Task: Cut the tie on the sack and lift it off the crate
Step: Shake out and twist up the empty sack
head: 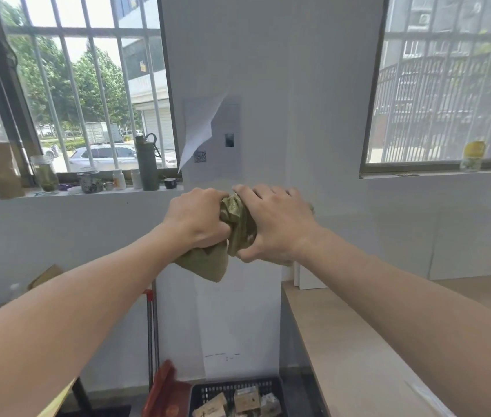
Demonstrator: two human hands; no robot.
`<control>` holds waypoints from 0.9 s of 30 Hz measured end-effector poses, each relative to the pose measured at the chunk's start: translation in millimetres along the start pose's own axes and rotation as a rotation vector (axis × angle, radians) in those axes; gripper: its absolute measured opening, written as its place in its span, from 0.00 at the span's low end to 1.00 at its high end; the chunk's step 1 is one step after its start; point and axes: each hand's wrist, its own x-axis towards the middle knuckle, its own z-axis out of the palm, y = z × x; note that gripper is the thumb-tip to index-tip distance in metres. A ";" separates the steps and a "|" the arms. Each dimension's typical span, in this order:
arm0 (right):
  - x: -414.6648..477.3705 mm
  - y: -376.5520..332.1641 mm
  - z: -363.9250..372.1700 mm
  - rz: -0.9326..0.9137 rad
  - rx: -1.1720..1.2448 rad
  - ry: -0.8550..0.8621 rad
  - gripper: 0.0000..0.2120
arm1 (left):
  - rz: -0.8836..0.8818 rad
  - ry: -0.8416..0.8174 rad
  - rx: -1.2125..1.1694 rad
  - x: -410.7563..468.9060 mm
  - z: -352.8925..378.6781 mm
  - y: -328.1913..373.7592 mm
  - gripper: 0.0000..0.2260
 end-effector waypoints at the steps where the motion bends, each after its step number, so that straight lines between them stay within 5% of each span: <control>1: -2.1 -0.9 -0.7 -0.007 -0.037 0.007 0.51 | -0.009 -0.016 -0.037 0.3 -0.9 0.2 0.08; 4: -4.0 -2.3 -1.2 -0.013 -0.147 0.045 0.54 | -0.009 -0.070 -0.133 -0.6 -4.4 1.0 0.06; 10: -8.6 6.6 14.3 -0.068 -0.195 0.307 0.24 | 0.047 -0.310 -0.324 -2.7 -12.6 2.6 0.12; 16: -7.8 4.5 13.2 -0.064 -0.158 0.321 0.18 | 0.060 -0.392 -0.372 -19.0 -22.9 7.0 0.11; 22: -9.2 -4.0 21.7 0.124 0.122 -0.011 0.12 | 0.109 -0.094 0.336 -52.6 -8.9 10.5 0.34; 27: -9.0 -37.2 39.7 0.109 0.248 -0.158 0.14 | -0.064 -0.008 0.453 -78.6 10.3 -16.6 0.18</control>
